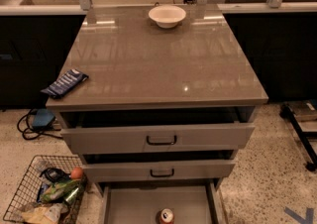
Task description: Pick coke can from bottom drawer and place on counter
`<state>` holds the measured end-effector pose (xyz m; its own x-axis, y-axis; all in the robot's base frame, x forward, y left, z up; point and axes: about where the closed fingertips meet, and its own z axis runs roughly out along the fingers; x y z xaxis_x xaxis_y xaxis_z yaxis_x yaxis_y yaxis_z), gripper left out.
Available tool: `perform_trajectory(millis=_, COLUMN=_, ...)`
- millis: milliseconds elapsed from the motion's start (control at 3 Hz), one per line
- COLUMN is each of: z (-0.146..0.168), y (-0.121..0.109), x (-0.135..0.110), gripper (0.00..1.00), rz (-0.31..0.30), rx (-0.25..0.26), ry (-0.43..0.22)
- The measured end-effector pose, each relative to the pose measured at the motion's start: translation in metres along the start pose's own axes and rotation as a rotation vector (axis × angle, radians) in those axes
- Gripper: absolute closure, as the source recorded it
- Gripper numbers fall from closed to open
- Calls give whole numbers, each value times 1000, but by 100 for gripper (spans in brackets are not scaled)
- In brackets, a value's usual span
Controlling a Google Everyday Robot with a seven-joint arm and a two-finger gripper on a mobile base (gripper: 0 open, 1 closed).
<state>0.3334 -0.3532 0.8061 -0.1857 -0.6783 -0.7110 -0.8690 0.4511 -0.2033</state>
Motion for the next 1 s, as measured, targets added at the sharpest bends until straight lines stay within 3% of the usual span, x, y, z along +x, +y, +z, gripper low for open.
perform_trajectory(millis=333, z=2, y=16, x=32, gripper=0, rz=-51, rx=-5, ry=-50)
perform_trajectory(millis=667, z=2, y=16, x=32, gripper=0, rz=-52, rx=-5, ry=-50)
perform_trajectory(millis=1000, z=22, y=14, x=40, gripper=0, rz=-42, rx=23, ry=-19)
